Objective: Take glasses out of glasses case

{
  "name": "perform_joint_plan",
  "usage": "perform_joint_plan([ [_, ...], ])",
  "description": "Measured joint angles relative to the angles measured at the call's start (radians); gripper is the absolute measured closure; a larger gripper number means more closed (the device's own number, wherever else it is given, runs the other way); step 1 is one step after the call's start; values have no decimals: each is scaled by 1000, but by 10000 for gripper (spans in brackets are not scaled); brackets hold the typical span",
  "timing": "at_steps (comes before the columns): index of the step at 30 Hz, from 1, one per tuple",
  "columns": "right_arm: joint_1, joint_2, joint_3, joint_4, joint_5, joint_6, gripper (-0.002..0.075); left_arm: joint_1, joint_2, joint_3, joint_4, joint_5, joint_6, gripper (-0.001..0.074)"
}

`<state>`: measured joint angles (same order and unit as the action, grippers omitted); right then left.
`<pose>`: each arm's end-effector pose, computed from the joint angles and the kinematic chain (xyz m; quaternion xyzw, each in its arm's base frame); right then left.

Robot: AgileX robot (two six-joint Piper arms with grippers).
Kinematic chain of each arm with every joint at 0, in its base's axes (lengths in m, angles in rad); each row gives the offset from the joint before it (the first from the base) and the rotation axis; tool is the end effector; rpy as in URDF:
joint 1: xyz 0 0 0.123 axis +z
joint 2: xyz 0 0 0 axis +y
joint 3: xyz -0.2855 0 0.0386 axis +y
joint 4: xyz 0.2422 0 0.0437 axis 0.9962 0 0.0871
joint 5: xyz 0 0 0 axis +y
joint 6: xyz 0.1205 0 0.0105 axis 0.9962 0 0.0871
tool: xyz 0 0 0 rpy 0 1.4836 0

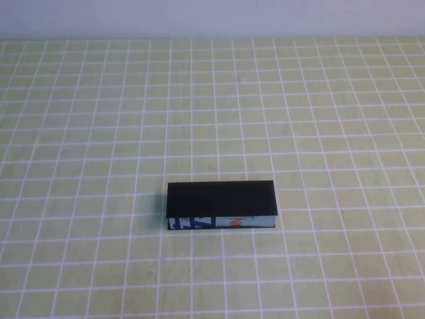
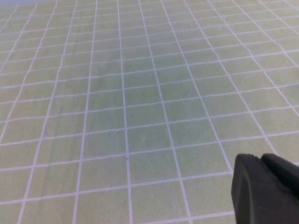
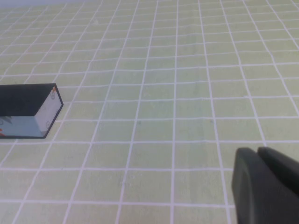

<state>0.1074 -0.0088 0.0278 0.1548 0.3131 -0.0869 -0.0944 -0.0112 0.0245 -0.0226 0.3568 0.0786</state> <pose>0.0734 0.0137 0.1693 -0.0331 0.7863 0.0703 0.6129 0.0726 -0.0078 0.1651 0.0630 0.7972 -0.0143 0.6002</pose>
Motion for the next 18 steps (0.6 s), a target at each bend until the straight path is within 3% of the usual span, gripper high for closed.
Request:
perform_joint_plan([
  [18,0,0,0,0,0,0,743,0,0,0,-23,-12,-1,739],
])
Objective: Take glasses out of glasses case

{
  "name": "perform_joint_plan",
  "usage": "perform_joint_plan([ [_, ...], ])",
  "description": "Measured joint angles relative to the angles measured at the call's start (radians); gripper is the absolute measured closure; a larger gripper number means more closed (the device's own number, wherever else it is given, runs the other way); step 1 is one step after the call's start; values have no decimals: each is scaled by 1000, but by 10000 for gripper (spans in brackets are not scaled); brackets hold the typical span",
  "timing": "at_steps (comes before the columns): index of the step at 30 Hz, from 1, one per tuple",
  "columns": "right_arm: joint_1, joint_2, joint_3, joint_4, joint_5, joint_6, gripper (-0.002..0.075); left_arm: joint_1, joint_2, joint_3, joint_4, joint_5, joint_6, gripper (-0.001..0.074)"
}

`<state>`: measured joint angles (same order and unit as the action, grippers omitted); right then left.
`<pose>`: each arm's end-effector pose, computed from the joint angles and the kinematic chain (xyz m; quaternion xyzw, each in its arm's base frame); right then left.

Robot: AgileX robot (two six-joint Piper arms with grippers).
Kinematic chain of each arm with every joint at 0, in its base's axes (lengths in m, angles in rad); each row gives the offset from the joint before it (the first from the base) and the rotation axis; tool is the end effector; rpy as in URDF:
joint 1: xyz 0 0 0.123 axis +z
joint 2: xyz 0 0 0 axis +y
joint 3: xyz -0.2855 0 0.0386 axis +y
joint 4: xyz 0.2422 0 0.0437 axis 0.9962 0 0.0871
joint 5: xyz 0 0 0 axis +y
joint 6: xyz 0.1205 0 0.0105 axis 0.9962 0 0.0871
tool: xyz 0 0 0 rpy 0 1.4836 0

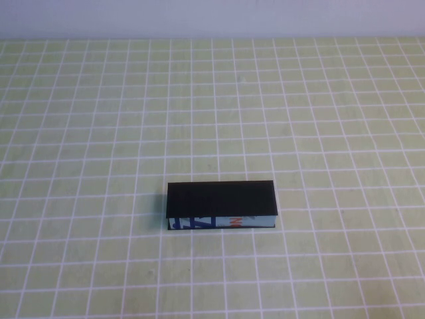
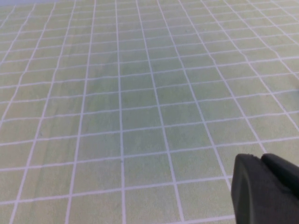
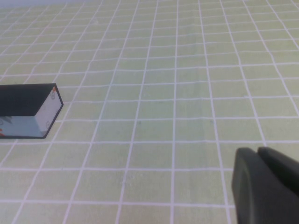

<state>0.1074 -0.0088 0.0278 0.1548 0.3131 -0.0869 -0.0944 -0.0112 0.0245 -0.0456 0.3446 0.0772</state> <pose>0.0734 0.0137 0.1693 -0.0331 0.7863 0.0703 0.6129 0.0729 -0.0088 0.1665 0.0558 0.7940 -0.0243 0.6049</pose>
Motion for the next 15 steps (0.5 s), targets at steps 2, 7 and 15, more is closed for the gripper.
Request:
perform_joint_plan([
  [2,0,0,0,0,0,0,743,0,0,0,-7,-2,-1,739],
  [7,0,0,0,0,0,0,743,0,0,0,-20,-6,-2,739],
  [15,0,0,0,0,0,0,743,0,0,0,-280,-75,-45,739],
])
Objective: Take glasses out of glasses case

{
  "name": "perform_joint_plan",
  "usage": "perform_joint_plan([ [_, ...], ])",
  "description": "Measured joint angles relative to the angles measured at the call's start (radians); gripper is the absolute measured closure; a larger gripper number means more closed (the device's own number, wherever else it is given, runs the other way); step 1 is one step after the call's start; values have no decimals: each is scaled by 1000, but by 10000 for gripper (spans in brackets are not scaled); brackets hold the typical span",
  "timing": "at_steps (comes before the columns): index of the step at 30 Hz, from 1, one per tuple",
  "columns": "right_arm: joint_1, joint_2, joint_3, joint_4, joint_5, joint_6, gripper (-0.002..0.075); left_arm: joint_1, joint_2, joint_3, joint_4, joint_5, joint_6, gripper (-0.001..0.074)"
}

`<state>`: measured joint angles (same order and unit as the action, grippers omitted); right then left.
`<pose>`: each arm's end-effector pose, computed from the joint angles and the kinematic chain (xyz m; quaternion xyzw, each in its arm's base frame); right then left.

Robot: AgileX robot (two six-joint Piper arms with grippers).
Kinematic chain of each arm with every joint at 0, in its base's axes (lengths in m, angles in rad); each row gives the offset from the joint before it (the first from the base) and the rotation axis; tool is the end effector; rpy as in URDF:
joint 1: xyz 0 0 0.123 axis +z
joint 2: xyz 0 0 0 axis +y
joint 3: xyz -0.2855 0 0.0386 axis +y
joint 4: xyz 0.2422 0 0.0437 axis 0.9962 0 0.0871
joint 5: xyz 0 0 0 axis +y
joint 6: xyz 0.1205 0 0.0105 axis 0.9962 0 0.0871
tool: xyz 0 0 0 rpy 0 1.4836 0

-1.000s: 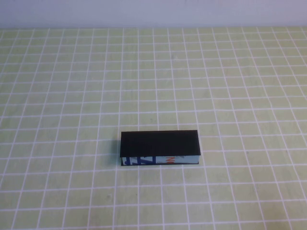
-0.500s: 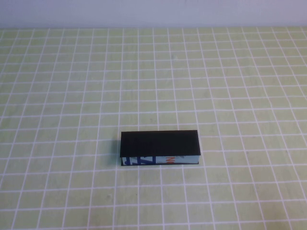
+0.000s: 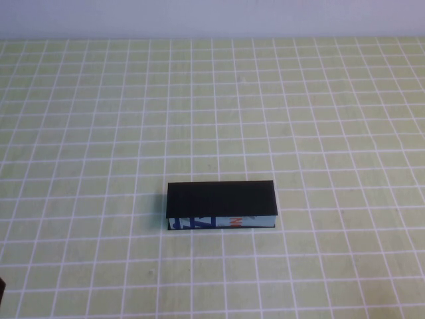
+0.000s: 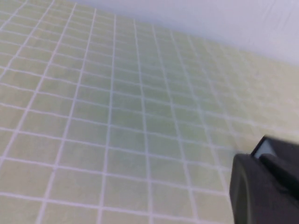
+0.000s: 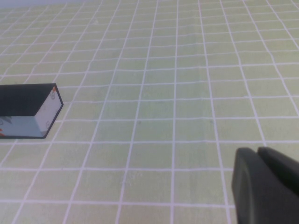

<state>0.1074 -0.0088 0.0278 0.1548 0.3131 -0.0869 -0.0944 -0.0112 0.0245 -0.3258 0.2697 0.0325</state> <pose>0.0734 0.0137 0.1693 -0.0331 0.7863 0.0703 0.6129 0.0740 -0.0174 0.1770 -0.0448 0.7670 -0.1519 0.6218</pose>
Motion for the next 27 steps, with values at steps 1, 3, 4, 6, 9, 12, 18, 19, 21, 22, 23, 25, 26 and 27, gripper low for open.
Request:
perform_joint_plan([
  [1,0,0,0,0,0,0,743,0,0,0,-63,-23,-2,739],
  [3,0,0,0,0,0,0,743,0,0,0,-177,-63,-2,739],
  [4,0,0,0,0,0,0,743,0,0,0,-234,-84,-2,739],
  [6,0,0,0,0,0,0,743,0,0,0,-311,-124,-4,739],
  [9,0,0,0,0,0,0,743,0,0,0,-346,-152,-4,739],
  [12,0,0,0,0,0,0,743,0,38,-53,-355,-15,-16,739],
  [18,0,0,0,0,0,0,743,0,335,-314,-307,279,22,739],
  [19,0,0,0,0,0,0,743,0,400,-360,-298,317,50,739],
  [21,0,0,0,0,0,0,743,0,531,-440,-293,382,112,739],
  [22,0,0,0,0,0,0,743,0,598,-483,-293,409,151,739],
  [23,0,0,0,0,0,0,743,0,650,-515,-295,429,184,739],
  [25,0,0,0,0,0,0,743,0,780,-592,-327,461,283,739],
  [26,0,0,0,0,0,0,743,0,831,-621,-356,466,336,739],
  [27,0,0,0,0,0,0,743,0,893,-655,-389,468,388,739],
])
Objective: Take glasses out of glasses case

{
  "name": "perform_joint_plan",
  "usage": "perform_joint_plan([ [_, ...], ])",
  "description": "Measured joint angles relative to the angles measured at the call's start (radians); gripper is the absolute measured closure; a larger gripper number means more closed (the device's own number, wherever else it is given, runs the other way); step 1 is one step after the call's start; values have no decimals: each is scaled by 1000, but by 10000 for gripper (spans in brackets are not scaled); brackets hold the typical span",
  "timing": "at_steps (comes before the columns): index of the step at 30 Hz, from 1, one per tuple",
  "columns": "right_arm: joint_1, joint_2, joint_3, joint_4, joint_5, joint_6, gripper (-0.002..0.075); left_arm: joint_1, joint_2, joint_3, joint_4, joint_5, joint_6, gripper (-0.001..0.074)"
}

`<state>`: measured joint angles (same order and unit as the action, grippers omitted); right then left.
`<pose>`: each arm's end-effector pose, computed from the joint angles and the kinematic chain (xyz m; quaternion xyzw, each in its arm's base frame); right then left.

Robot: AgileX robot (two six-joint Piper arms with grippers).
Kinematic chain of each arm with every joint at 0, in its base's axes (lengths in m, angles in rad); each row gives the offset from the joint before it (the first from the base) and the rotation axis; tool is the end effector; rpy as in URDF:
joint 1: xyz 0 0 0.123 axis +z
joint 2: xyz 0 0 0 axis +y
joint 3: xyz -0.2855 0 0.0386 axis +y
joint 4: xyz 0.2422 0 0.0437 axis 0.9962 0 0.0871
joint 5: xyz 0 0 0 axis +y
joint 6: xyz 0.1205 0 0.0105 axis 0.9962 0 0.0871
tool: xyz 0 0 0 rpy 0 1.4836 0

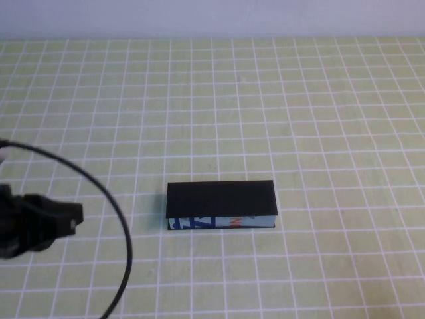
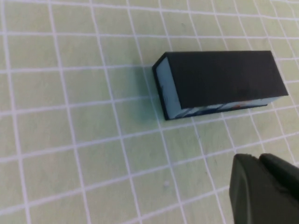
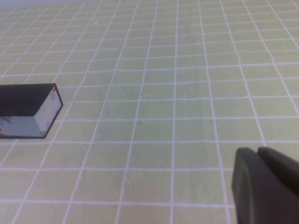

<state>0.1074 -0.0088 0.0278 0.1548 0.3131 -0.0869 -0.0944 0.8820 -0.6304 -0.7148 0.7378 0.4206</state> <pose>0.0734 0.0137 0.1693 -0.0331 0.7863 0.0703 0.6129 0.1662 -0.0693 0.2747 0.0636 0.8984 -0.2532 0.3532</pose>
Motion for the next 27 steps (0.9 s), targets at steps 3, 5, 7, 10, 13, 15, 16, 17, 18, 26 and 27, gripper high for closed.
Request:
perform_joint_plan([
  [3,0,0,0,0,0,0,743,-4,173,-92,-96,-9,140,739],
  [5,0,0,0,0,0,0,743,-21,288,-143,-148,-26,213,739],
  [7,0,0,0,0,0,0,743,-56,397,-199,-196,-59,276,739],
  [10,0,0,0,0,0,0,743,-110,545,-281,-250,-96,349,739],
  [13,0,0,0,0,0,0,743,-139,689,-379,-292,-89,393,739],
  [15,0,0,0,0,0,0,743,-141,782,-435,-307,-80,412,739],
  [16,0,0,0,0,0,0,743,-141,824,-463,-312,-77,420,739],
  [17,0,0,0,0,0,0,743,-141,856,-484,-314,-77,426,739],
  [18,0,0,0,0,0,0,743,-141,893,-508,-316,-77,435,739],
  [26,0,0,0,0,0,0,743,-141,1091,-643,-335,-45,477,739],
  [27,0,0,0,0,0,0,743,-141,1106,-655,-335,-36,478,739],
])
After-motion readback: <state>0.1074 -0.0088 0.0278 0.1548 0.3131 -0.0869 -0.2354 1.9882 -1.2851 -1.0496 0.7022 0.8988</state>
